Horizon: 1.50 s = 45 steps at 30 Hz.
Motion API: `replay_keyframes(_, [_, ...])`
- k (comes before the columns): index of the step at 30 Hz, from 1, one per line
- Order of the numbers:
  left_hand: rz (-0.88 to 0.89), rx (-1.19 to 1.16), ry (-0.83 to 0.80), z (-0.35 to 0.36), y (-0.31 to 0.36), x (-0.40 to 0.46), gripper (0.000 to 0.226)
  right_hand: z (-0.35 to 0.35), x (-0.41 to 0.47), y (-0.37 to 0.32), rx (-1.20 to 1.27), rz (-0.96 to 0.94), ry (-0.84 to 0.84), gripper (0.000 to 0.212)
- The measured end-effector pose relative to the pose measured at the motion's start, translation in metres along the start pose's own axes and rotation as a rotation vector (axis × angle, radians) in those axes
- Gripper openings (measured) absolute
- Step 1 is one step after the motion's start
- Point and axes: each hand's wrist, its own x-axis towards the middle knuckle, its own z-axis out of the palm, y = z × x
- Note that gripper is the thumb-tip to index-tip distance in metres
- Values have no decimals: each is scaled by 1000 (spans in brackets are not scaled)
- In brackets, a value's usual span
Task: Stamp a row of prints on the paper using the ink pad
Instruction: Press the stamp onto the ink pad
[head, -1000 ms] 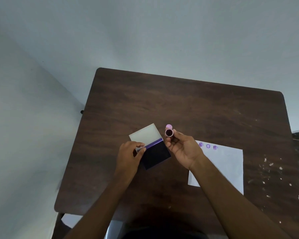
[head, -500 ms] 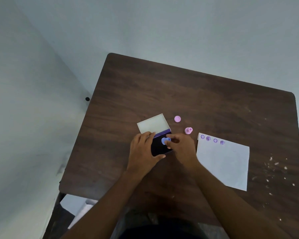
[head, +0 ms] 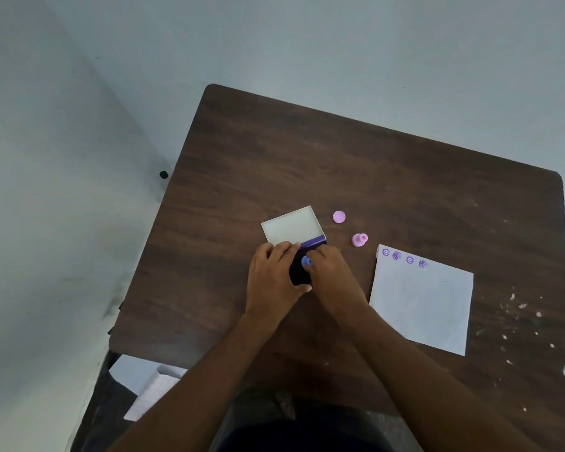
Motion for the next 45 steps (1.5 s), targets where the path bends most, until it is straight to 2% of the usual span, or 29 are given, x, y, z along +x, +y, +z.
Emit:
replay_keyframes(3, [-14,-19,14,1,-1,0,82,0,12,-8,-3,142,-192,61])
replay_keyframes(4, [-15,-25,13,1,-2,0,82,1,15,-8,7,153,-209,63])
replay_keyframes(7, [-3,-26,-10,2,-7,2,83,3,15,-4,-27,106,-183,64])
replay_keyframes(12, [-15,-18,-43,4,-10,5,87,3,0,8,-142,-141,-39,60])
replay_keyframes(18, [-38,-25,-40,4,-9,6,86,4,-9,7,-197,-298,96,55])
replay_keyframes(27, [-29,4,-75,1,-6,5,84,4,-10,6,-283,-367,158,50])
replay_keyframes(33, [-54,-12,-37,-2,-2,4,82,6,-12,6,-294,-397,210,48])
replay_keyframes(43, [-68,-10,-44,-5,2,2,82,6,-15,6,-236,-399,214,46])
replay_keyframes(45, [-64,-7,-50,-6,3,2,82,4,-12,3,-198,-350,222,39])
